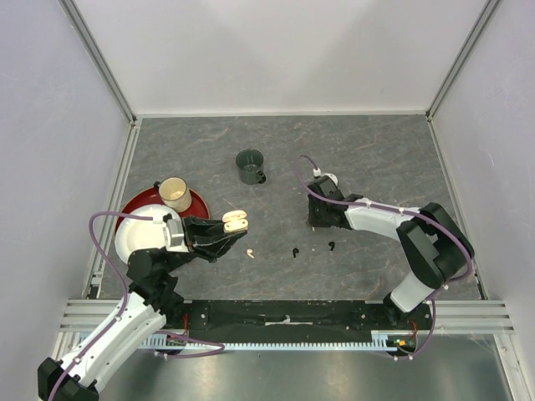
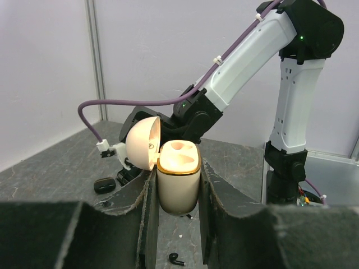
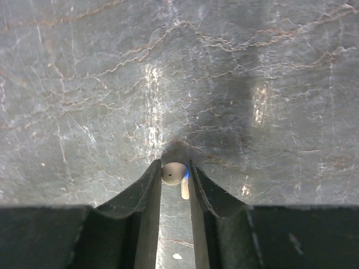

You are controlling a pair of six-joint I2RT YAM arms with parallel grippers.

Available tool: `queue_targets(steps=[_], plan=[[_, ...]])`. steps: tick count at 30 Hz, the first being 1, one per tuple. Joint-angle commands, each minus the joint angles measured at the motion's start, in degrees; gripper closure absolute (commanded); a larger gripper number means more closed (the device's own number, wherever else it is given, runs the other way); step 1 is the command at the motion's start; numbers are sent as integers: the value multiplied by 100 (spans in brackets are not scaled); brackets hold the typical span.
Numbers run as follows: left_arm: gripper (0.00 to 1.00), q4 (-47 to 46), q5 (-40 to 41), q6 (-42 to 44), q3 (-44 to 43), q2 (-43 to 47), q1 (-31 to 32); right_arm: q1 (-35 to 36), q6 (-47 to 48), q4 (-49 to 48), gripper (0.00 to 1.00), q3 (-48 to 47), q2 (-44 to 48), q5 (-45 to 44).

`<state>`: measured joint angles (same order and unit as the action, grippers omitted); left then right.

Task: Insert the wireless bluetooth earbuds into the charging case
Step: Pick up the earbud from the center of the board.

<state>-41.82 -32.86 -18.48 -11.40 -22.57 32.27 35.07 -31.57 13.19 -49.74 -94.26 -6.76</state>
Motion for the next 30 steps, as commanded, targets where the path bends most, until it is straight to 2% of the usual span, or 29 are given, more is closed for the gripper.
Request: queue_targets(steps=[1, 5, 10, 18, 30], plan=[[98, -72, 175, 38, 6, 33, 16, -18, -1254, -176, 66, 456, -58, -518], [98, -63, 192, 55, 15, 42, 16, -18, -1273, -282, 56, 553, 4, -466], [98, -71, 184, 81, -3, -11, 16, -9, -554, -317, 49, 439, 74, -352], [98, -19, 148, 81, -20, 15, 16, -18, 1486, -89, 48, 52, 74, -80], [98, 60, 148, 143, -55, -2, 16, -18, 2242, -212, 48, -62, -31, 816]])
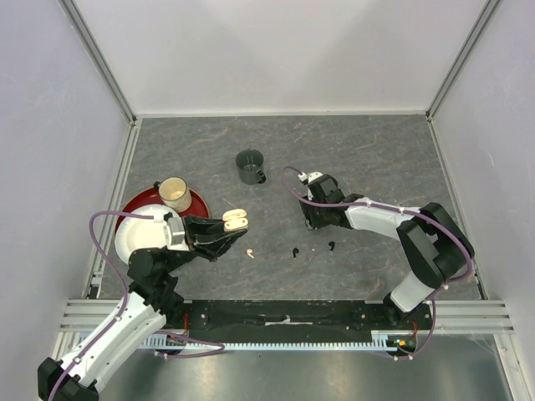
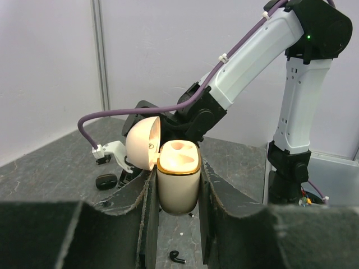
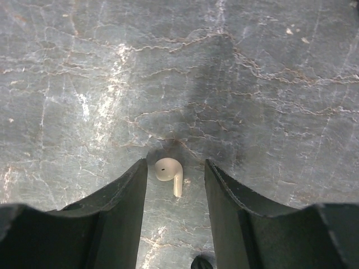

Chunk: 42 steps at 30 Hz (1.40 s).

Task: Insert the wireless bluetooth earbuds into the charging case
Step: Pick up the earbud from the center of the board.

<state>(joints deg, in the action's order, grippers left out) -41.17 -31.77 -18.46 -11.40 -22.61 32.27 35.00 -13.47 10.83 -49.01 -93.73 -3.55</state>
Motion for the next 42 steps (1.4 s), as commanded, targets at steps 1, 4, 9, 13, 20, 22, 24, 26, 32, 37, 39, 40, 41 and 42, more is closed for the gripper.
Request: queue_targets(steps=[1, 4, 9, 13, 20, 22, 24, 26, 32, 37, 39, 40, 41, 42], plan=[[98, -5, 31, 141, -55, 2, 16, -11, 494, 59, 48, -152, -75, 539], [98, -5, 48, 132, -55, 2, 16, -20, 600, 260, 48, -301, -145, 462], [98, 39, 57, 132, -64, 11, 16, -11, 829, 613, 54, -451, -277, 390], [98, 30, 57, 141, -64, -6, 16, -11, 890, 640, 59, -504, -338, 390], [98, 47, 39, 114, -73, -15, 16, -11, 601, 684, 67, -583, -444, 232], [98, 74, 57, 106, -73, 2, 16, -11, 189, 710, 69, -583, -435, 180], [98, 74, 65, 97, -64, 29, 16, -11, -554, 762, 70, -574, -409, -100], [98, 82, 101, 88, -64, 37, 16, -11, -1111, 815, 71, -513, -400, -347], [98, 74, 154, 71, -47, 46, 16, 6, -2519, 534, 67, -117, -321, -805], [98, 100, 145, 88, -47, 64, 16, -2, -2468, 534, 54, -99, -242, -981], [98, 109, 145, 105, -38, 73, 16, 6, -2152, 543, 52, -152, -216, -902], [98, 109, 153, 97, -29, 73, 16, -2, -2055, 543, 52, -213, -224, -902], [98, 100, 162, 97, -20, 64, 16, -2, -1784, 560, 51, -231, -224, -867], [98, 109, 162, 105, -20, 73, 16, 6, -1660, 552, 51, -249, -224, -823]])
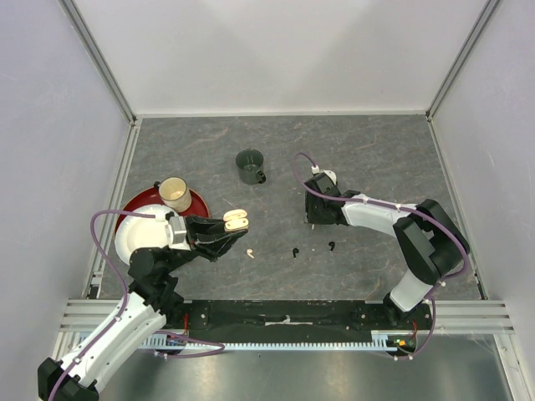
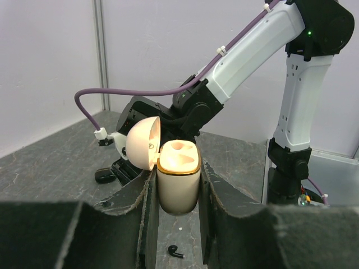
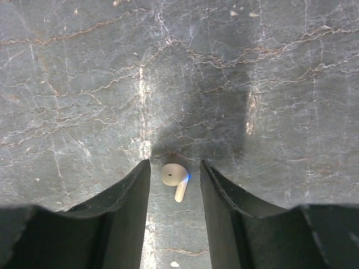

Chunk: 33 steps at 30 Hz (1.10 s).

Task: Insert the wireless bluetooth earbuds into the charging case
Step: Pick up the earbud from the center of the board.

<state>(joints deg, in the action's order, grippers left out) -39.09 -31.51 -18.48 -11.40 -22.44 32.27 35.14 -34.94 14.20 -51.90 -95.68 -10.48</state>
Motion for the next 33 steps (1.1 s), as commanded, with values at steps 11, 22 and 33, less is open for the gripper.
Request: queue_targets(steps=[11, 22, 33], plan=[[98, -99, 162, 125, 24, 64, 16, 2, 1297, 277, 55, 4, -109, 310], [98, -64, 171, 108, 24, 73, 16, 55, 1095, 285, 63, 4, -311, 301], [98, -37, 180, 117, 15, 55, 16, 125, 541, 566, 63, 40, -214, 3]])
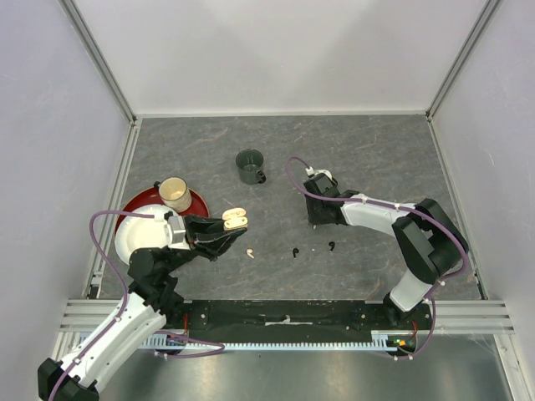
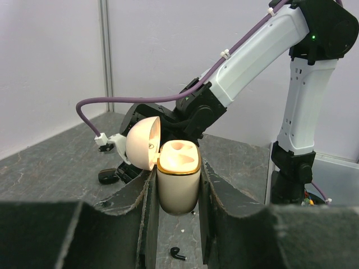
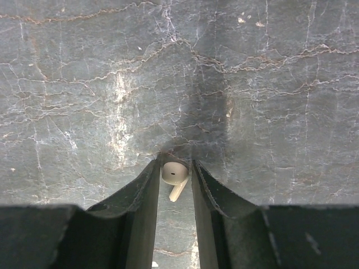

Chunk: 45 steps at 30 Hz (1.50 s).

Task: Insert the wireless bluetooth earbuds into the charging case
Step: Pick up the earbud from the center of the board.

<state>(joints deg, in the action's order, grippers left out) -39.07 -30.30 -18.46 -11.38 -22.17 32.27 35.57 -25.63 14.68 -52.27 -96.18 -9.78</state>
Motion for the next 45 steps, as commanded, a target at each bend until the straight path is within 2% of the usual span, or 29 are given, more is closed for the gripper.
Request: queue_targets(steps=[1, 22, 35, 45], plan=[[98, -39, 51, 114, 4, 29, 16, 90, -469, 536, 63, 94, -147, -164], [98, -4, 51, 97, 21, 29, 16, 257, -522, 589, 63, 130, -155, -314], [98, -4, 77, 70, 48, 29, 16, 248, -1120, 642, 66, 138, -287, -463], [98, 4, 77, 79, 65, 29, 16, 257, -1085, 694, 70, 191, -226, -525]])
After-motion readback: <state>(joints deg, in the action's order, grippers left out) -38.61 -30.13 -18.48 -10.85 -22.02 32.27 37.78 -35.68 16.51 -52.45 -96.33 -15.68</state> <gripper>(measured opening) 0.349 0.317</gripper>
